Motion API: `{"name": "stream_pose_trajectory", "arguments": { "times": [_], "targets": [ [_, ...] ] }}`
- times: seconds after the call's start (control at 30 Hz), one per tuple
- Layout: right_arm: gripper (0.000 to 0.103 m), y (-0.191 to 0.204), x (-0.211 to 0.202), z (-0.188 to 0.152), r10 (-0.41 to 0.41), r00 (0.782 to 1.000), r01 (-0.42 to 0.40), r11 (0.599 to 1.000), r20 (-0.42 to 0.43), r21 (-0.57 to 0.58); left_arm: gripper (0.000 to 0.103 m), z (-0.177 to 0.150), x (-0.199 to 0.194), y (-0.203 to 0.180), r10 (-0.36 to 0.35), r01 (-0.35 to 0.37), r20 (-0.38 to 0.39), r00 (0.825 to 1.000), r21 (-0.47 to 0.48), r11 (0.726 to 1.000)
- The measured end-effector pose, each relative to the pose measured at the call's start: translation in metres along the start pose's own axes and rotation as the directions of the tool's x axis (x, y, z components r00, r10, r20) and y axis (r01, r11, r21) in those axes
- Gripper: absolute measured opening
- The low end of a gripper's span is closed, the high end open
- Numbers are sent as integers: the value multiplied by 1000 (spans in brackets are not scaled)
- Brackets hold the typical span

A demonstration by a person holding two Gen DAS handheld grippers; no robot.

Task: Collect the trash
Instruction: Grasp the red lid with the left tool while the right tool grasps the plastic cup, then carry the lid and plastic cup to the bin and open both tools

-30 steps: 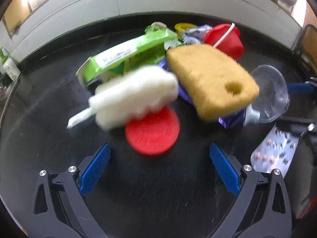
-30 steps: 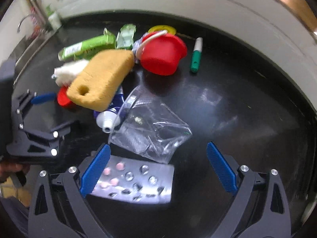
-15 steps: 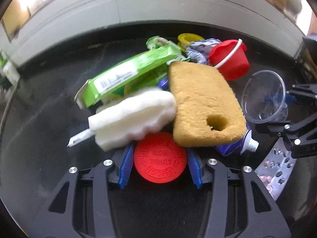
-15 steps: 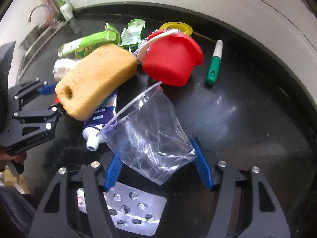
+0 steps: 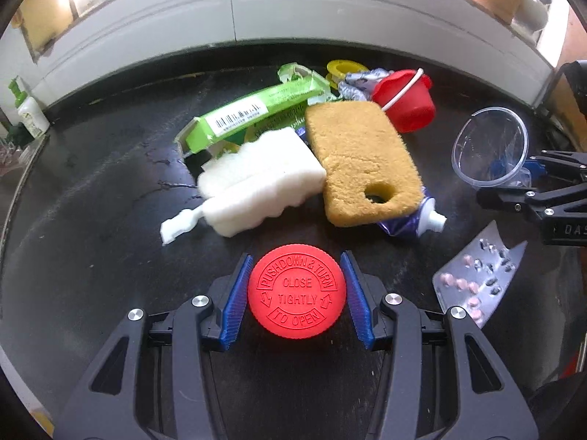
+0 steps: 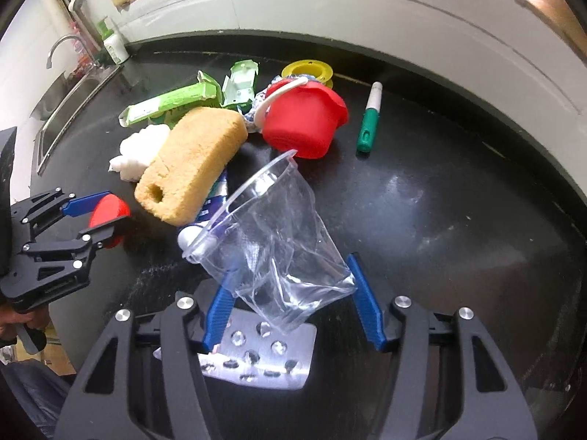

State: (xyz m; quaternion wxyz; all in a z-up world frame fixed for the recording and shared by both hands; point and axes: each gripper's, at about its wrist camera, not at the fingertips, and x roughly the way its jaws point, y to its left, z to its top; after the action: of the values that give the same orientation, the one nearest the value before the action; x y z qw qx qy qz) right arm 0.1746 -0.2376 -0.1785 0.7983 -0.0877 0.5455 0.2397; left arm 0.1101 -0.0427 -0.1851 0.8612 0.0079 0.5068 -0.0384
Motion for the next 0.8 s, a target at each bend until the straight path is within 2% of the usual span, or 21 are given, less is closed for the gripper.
{"name": "stream_pose_trajectory", "arguments": {
  "times": [0.23, 0.5, 0.63, 0.8],
  "targets": [
    [58, 18, -33, -14, -24, 998, 23, 1000, 52, 11, 48, -11, -36, 7, 2, -1, 39, 999, -14, 1000],
    [58, 61, -68, -35, -23, 996, 23, 1000, 89, 2, 48, -49, -77, 14, 6, -5, 58, 998, -30, 1000],
    [58, 82, -78, -42, -27, 994, 28, 1000, 102, -9, 48, -68, -90, 24, 16, -14, 51, 999, -42, 999],
    [58, 116, -83, -41, -6, 993, 11, 999, 116, -43, 48, -85, -114, 50, 53, -47, 87, 995, -66, 997]
  ]
}}
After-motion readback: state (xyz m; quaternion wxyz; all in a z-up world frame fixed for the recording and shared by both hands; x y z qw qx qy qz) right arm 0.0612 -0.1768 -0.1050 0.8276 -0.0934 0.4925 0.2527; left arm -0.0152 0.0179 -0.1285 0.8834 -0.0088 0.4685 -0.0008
